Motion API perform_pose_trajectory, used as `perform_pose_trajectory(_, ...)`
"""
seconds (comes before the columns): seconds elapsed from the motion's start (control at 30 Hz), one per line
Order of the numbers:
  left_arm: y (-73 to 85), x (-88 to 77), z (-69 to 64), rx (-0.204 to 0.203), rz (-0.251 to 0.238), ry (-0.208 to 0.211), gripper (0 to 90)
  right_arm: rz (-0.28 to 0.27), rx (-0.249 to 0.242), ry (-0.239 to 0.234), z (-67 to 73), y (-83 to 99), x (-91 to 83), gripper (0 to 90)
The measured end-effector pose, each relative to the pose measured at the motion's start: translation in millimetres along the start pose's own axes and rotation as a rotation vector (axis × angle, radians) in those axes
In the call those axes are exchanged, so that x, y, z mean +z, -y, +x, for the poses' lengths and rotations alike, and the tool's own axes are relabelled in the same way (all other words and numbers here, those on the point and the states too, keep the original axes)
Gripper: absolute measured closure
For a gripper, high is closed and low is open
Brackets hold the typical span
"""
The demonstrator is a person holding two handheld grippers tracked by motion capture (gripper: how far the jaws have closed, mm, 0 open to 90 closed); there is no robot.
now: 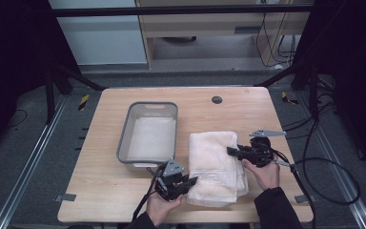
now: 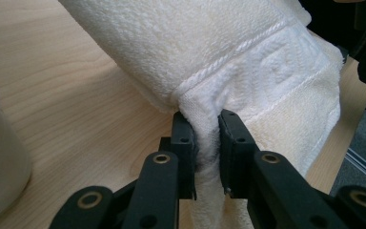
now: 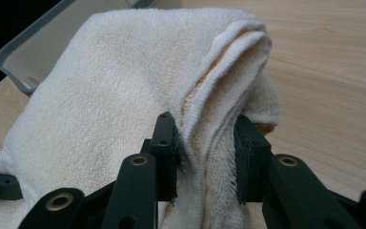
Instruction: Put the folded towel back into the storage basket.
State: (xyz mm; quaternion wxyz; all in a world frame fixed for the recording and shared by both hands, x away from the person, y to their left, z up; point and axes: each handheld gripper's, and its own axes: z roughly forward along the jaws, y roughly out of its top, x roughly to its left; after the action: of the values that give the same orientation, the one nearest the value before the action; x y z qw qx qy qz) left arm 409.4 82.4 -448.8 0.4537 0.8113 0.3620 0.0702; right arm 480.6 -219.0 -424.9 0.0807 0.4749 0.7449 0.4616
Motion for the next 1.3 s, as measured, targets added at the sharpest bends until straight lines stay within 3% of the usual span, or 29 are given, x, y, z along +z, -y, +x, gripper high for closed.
perform_pose_trajectory(0.43,-9.2,-15.6,2.2,-0.003,-0.049,0.006,77.9,-0.047,-0.016,-0.010,8.5,-11.1,-7.4,66.8)
perform_pose_trajectory(0.9,-25.5,-38.7,2.1,0.026,-0.121,-0.011,78.1,-0.118,-0.052,-0.015,24.0,-32.2,-21.3,67.0)
perform_pose_trajectory(1.3,-36.4,-55.9,13.8,0.025,-0.169,-0.026,78.1,-0.154,-0.089,-0.007,39.6,-54.8,-20.4,67.0)
